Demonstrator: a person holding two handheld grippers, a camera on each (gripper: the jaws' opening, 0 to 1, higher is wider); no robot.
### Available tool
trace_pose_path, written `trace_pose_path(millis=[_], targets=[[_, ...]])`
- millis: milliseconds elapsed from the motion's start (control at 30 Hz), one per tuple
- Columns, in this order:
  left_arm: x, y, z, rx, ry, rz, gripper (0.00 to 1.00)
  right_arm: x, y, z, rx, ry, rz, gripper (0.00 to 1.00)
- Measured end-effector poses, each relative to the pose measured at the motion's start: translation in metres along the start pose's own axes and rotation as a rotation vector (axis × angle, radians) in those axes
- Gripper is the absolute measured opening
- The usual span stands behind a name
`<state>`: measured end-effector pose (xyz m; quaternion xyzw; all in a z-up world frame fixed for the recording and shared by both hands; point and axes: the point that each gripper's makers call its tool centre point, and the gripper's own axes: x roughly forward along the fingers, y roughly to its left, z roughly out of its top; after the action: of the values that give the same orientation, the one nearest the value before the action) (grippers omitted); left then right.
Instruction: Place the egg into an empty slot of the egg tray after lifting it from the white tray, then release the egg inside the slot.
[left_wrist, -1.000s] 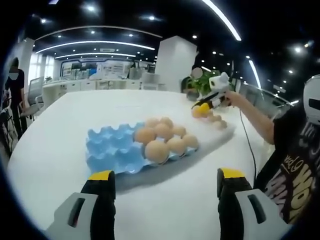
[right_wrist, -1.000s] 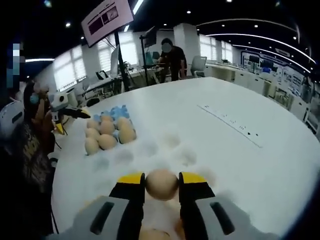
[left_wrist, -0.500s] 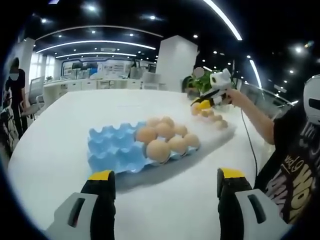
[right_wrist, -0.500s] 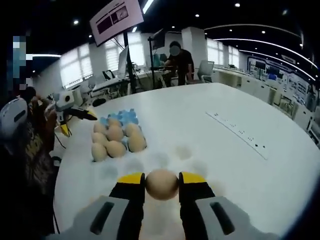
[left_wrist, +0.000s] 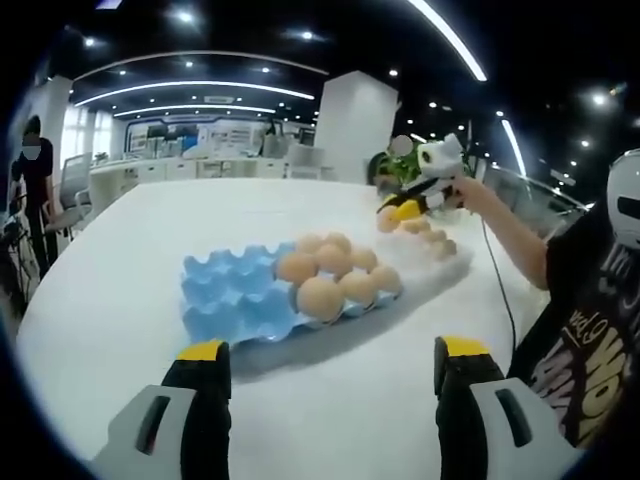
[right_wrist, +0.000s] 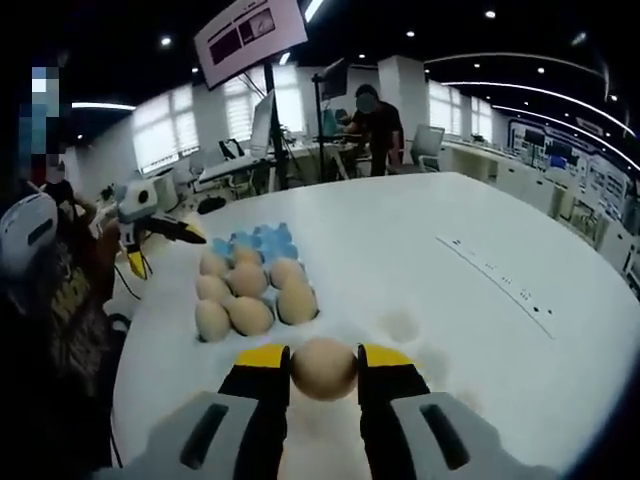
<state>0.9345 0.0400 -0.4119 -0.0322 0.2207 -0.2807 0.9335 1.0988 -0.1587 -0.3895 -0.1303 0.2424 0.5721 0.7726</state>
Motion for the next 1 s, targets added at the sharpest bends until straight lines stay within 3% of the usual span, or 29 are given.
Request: trace_pose_path(millis=[1000], targets=[[-0.006,0.004,-0.002,-0.012,-0.015,0.003,0.85,0.056,0.052,0.054,-0.085,-0.051,0.132,0.27]])
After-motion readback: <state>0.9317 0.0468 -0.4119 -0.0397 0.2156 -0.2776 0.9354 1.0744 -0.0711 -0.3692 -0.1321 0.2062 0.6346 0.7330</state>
